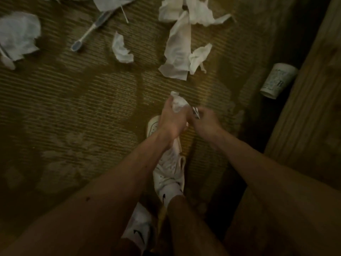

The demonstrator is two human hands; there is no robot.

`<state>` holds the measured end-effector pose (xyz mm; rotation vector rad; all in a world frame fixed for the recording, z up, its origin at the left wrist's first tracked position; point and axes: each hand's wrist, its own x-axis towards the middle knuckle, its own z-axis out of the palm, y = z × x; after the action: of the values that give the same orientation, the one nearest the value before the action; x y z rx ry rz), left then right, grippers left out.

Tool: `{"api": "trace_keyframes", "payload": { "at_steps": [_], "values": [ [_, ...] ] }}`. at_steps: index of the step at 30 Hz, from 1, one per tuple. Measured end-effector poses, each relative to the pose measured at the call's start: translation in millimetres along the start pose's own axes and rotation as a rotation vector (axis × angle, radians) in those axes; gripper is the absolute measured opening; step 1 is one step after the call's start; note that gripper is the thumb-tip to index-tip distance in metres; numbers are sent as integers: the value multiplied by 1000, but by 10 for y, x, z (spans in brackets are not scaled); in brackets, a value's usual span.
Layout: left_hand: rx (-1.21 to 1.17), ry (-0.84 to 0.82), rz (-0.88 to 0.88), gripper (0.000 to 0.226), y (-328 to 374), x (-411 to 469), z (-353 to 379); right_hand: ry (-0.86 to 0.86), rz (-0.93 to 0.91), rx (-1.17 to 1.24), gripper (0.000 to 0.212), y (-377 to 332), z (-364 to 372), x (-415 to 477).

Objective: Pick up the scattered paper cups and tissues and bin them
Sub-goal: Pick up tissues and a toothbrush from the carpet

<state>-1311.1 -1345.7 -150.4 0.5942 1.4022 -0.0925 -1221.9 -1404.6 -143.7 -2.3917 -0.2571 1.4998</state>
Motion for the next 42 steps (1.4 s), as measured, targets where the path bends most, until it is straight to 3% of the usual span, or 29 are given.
{"api": "trace_keyframes", "payload": {
  "at_steps": [5, 8, 9, 12, 15, 17, 19, 22, 27, 29, 30, 32, 34, 37, 39, 42],
  "values": [
    [75, 145, 207, 23, 179, -87, -100, -120, -129, 126, 18, -343, -42, -69],
    [147, 266, 283, 27, 356, -113, -294, -20, -133, 118, 2, -599, -137, -34],
    [165, 285, 288, 33, 402, -104, -362, 51, -140, 99, 8, -661, -180, 34],
    [227, 312, 296, 45, 500, -49, -511, 197, -104, 36, 58, -881, -282, 284],
    [283, 308, 285, 37, 526, 48, -559, 122, -88, -56, 111, -1066, -261, 542],
    [271, 300, 277, 33, 525, 127, -587, 75, -70, -126, 135, -1152, -161, 684],
    [252, 298, 264, 37, 512, 181, -619, 113, -16, -252, 146, -1202, -16, 791],
    [255, 313, 280, 38, 550, 223, -683, 197, -27, -320, 129, -1218, 160, 913],
    [373, 464, 371, 29, 766, 307, -886, 263, -168, -392, 40, -1145, 56, 1032],
    [413, 536, 435, 12, 880, 359, -959, 238, -230, -421, 34, -1094, -19, 1003],
    [447, 562, 474, 15, 930, 391, -978, 220, -252, -421, 34, -1062, -50, 991],
    [550, 553, 539, 50, 1006, 495, -1000, 215, -320, -481, 31, -974, -101, 970],
    [659, 528, 552, 67, 1079, 613, -986, 217, -361, -497, 24, -887, -171, 883],
    [824, 573, 555, 36, 1079, 724, -988, 75, -442, -378, 16, -684, -214, 705],
    [903, 539, 593, 16, 1015, 702, -964, -2, -355, -322, 19, -575, -226, 655],
    [987, 353, 569, 31, 800, 566, -862, -46, -279, -452, 20, -327, -205, 582]
  ]
}}
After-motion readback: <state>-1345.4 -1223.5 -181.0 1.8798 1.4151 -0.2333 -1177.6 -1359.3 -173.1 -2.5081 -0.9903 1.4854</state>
